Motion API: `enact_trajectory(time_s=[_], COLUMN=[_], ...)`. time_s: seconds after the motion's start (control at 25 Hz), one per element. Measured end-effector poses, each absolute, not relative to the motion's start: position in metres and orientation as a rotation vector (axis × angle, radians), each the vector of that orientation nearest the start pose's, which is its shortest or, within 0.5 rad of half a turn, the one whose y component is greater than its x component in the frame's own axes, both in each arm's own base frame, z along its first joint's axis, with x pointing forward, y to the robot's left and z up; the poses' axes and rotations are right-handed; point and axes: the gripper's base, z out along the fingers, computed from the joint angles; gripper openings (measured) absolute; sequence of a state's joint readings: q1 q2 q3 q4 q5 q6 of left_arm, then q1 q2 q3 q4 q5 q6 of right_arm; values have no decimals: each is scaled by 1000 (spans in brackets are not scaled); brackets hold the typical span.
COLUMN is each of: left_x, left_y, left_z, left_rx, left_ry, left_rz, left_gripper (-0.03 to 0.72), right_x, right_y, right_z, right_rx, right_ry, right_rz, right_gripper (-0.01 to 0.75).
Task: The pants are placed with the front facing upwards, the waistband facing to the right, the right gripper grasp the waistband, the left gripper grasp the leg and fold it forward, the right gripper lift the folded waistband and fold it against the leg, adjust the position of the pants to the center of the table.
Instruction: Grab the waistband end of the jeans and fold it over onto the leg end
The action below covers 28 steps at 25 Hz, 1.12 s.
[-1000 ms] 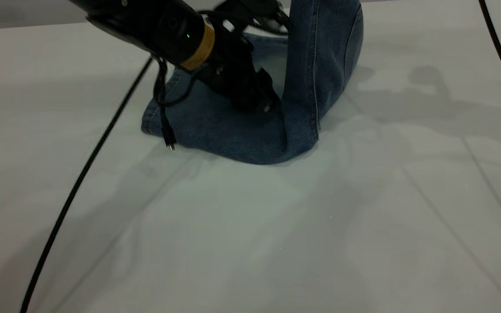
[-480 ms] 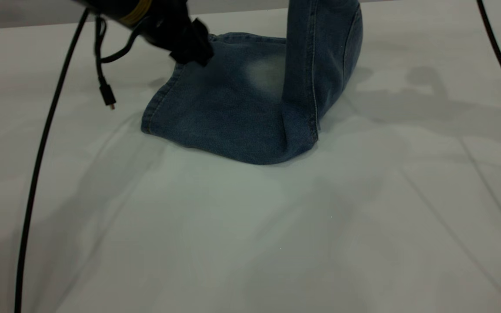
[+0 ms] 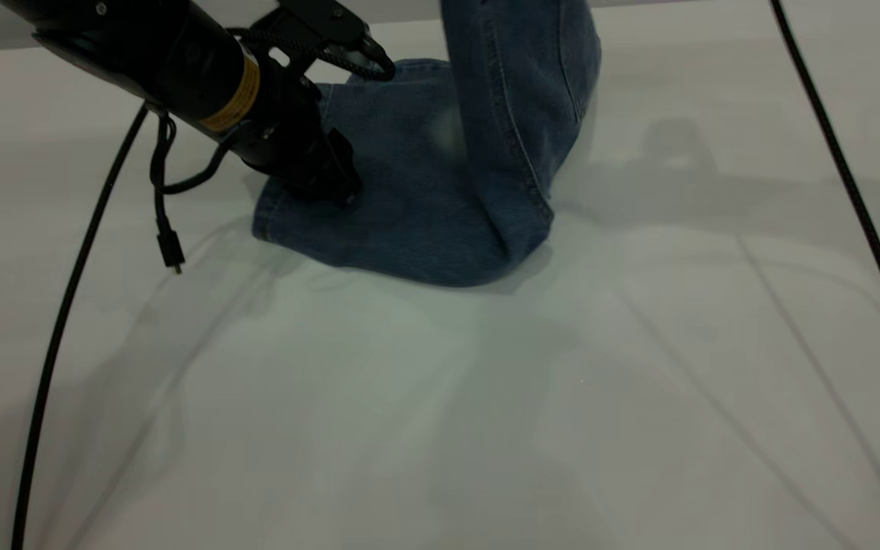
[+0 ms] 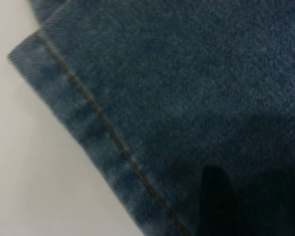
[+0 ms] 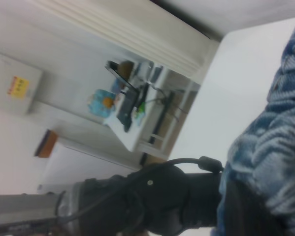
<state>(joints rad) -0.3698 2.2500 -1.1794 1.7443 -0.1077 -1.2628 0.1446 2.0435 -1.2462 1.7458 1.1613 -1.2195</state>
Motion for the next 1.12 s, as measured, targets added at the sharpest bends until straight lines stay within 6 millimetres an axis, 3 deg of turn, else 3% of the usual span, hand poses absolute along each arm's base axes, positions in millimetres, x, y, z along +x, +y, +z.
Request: enact_trajectory(time_s=[0.24, 0.44, 0.76, 1.12], left_x=[383, 390, 396, 377], left_y=[-160, -159, -147, -115], left_z=[52, 86, 170, 282], left_rx=[1096, 1051, 893, 601], left_ry=[2302, 2228, 2063, 1845], left_rz=[-94, -44, 145, 401], left_gripper=[339, 338, 338, 337], right_x=[387, 390, 392, 390], right_y=[155, 154, 159, 192], right_z=[191, 189, 179, 154], right_rx=[-244, -244, -233, -308], right_ry=[2088, 2094, 2132, 2193], right_rz=[1562, 1502, 1444, 1402], right_gripper=[72, 72, 72, 72])
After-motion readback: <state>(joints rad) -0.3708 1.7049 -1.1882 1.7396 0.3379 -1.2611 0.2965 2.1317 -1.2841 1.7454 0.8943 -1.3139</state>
